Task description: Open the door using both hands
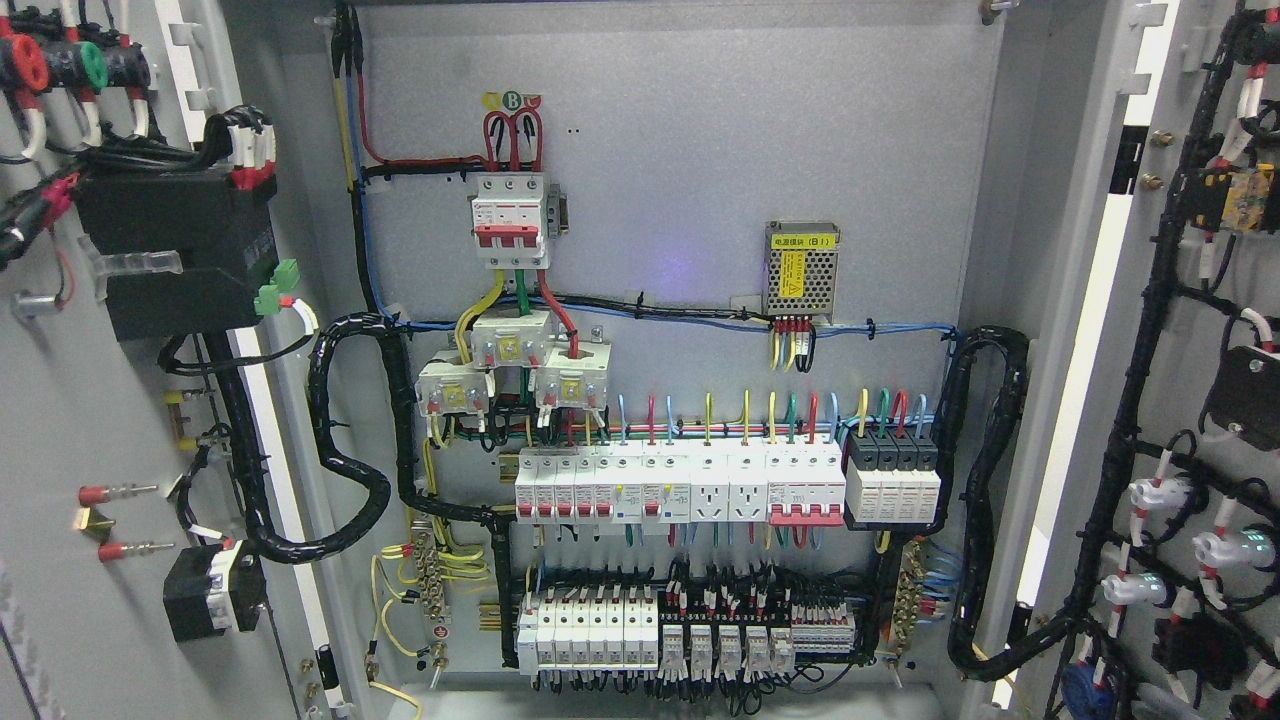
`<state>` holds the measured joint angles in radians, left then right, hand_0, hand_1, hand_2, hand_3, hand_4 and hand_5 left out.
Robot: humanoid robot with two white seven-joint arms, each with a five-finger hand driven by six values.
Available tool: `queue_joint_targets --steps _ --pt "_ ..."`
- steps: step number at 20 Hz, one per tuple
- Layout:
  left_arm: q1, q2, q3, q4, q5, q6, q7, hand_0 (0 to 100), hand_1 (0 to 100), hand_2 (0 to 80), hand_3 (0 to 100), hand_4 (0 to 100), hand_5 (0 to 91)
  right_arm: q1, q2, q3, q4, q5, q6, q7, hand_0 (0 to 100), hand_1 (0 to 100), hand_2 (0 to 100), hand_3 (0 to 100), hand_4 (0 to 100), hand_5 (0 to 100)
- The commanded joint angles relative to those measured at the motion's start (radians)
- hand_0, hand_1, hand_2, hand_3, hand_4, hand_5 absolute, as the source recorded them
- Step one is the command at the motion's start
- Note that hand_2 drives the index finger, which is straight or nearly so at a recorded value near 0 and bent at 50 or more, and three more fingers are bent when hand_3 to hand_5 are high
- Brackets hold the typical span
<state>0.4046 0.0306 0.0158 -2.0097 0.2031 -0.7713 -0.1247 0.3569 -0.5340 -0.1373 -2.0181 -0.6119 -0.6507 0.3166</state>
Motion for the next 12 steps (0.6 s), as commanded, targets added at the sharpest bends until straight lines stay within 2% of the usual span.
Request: queue_joint_targets --steps 1,12 --pt "0.010 0.024 0.128 -0.012 0.039 -0.649 0.000 0 0 0.0 0 0 0.0 0.025 0.002 -0.039 0.007 -0.020 0.000 0.001 38 0 0 0 0 0" --pt "0.010 0.095 0.257 0.020 0.151 -0.605 0.000 0 0 0.0 0 0 0.0 0.083 0.006 -0.099 0.036 -0.084 -0.001 0.001 38 0 0 0 0 0"
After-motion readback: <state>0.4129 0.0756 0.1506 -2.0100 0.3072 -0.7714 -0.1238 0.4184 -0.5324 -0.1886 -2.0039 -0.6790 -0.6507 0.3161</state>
